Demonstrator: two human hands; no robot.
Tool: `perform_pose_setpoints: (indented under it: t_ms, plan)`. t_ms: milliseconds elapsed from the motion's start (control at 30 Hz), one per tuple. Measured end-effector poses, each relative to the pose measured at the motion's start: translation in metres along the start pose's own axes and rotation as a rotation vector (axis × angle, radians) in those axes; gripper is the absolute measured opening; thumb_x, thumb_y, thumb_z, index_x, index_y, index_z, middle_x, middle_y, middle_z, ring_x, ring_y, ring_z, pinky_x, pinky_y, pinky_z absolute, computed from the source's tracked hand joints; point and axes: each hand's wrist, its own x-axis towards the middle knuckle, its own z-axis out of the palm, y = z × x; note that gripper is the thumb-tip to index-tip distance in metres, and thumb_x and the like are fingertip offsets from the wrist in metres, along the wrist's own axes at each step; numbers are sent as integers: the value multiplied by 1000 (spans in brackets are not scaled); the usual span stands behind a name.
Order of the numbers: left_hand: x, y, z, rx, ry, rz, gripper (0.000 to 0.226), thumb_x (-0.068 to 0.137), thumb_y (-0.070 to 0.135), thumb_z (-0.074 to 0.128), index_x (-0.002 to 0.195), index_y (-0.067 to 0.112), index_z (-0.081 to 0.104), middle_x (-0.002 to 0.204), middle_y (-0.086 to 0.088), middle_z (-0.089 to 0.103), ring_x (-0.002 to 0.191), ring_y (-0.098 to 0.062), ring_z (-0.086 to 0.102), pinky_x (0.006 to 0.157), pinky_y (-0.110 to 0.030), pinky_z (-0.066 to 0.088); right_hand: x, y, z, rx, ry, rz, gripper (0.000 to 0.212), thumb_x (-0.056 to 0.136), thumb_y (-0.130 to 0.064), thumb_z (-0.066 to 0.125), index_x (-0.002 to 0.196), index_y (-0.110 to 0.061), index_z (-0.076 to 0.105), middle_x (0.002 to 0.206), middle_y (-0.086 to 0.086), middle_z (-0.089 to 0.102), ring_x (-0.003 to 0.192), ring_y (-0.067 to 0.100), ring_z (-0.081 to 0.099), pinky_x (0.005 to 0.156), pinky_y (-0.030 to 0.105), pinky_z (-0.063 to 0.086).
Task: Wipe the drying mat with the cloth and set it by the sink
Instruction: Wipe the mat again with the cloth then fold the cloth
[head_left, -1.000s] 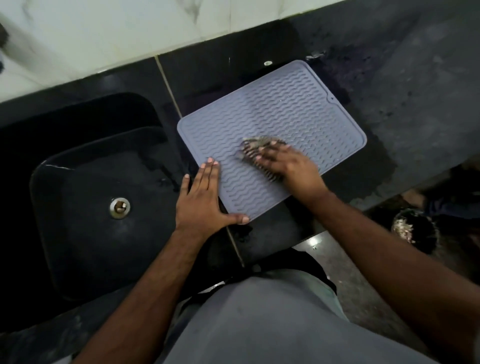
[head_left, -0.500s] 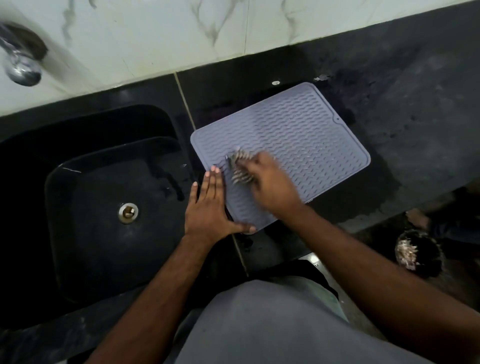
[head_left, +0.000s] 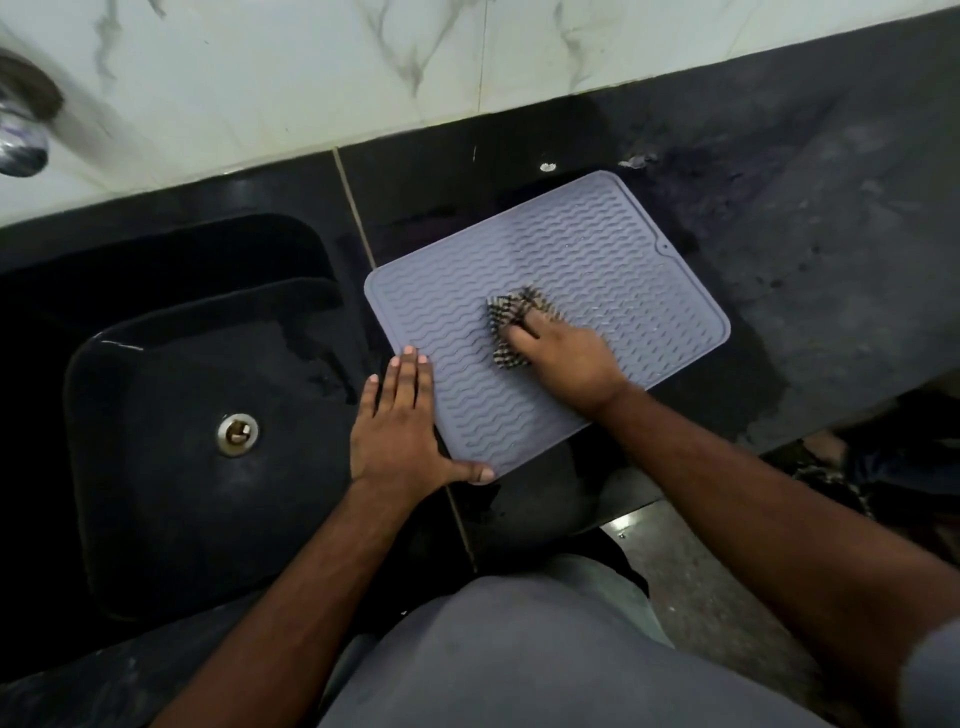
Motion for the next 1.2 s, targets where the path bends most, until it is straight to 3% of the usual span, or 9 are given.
perform_pose_setpoints:
  t_ms: [100, 300, 500, 633, 700, 767, 867, 1000, 1200]
  plan:
    - [0, 2, -4, 7, -18, 1, 158, 47, 106, 41, 160, 10, -14, 170, -7, -18, 157, -20, -15, 127, -43, -9, -8, 52, -13, -29, 18, 132, 34, 96, -17, 51, 130, -17, 47, 116, 15, 55, 74, 39, 66, 49, 38, 45]
    - [1, 7, -11, 45, -83, 4, 159, 50, 104, 46, 160, 7, -16, 169, -12, -19, 156, -24, -16, 127, -45, -8, -17, 148, -55, -3, 40, 734, 21, 95, -10, 47, 116, -13, 50, 116, 19, 50, 95, 46, 62, 74, 49, 49]
    - [13, 21, -28, 236, -187, 22, 162, 50, 103, 50, 158, -5, -7, 166, -27, -4, 156, -38, -3, 127, -51, -5, 9, 136, -86, 140, 500, 767, 31, 91, -1, 52, 121, -10, 57, 116, 15, 61, 106, 33, 60, 90, 50, 53]
    - [21, 26, -33, 314, -204, 39, 161, 47, 103, 51, 156, -6, 6, 164, -30, 7, 153, -41, 8, 126, -54, 1, 15, 88, -44, 271, 315, 795, 37, 97, -7, 43, 131, -17, 56, 133, 9, 61, 125, 30, 57, 112, 54, 38]
    - [21, 24, -30, 305, -210, 37, 162, 48, 103, 50, 156, -7, 4, 164, -30, 5, 153, -41, 6, 126, -55, 1, 16, 49, -15, 227, 73, 765, 55, 99, -15, 31, 153, -21, 35, 162, 9, 30, 151, 30, 25, 124, 50, 15]
    - [21, 22, -27, 282, -215, 27, 164, 47, 104, 49, 156, -8, 0, 164, -31, 2, 154, -42, 3, 126, -54, -1, 15, 10, 2, 242, 55, 729, 59, 100, -13, 34, 158, -20, 23, 167, 9, 15, 155, 25, 10, 126, 42, 6]
    - [22, 23, -25, 293, -223, 23, 165, 47, 104, 50, 156, -9, -3, 164, -32, 0, 154, -44, 3, 126, -54, 0, 15, -54, 4, 458, 114, 539, 57, 95, -7, 46, 151, -12, 42, 161, 14, 32, 151, 29, 25, 125, 42, 17]
    - [16, 24, -29, 291, -253, 56, 144, 64, 94, 54, 161, 5, -6, 164, -31, -10, 154, -44, -7, 126, -53, -3, 16, -104, 8, 568, -58, 196, 63, 89, -11, 45, 151, -16, 41, 160, 7, 36, 152, 21, 24, 124, 38, 15]
    - [15, 25, -30, 298, -234, 5, 158, 53, 102, 51, 157, -6, 2, 164, -30, 3, 154, -41, 3, 126, -51, 2, 6, -21, 22, 150, -43, -326, 50, 99, -22, 34, 147, -23, 49, 154, 1, 47, 144, 22, 41, 117, 37, 31]
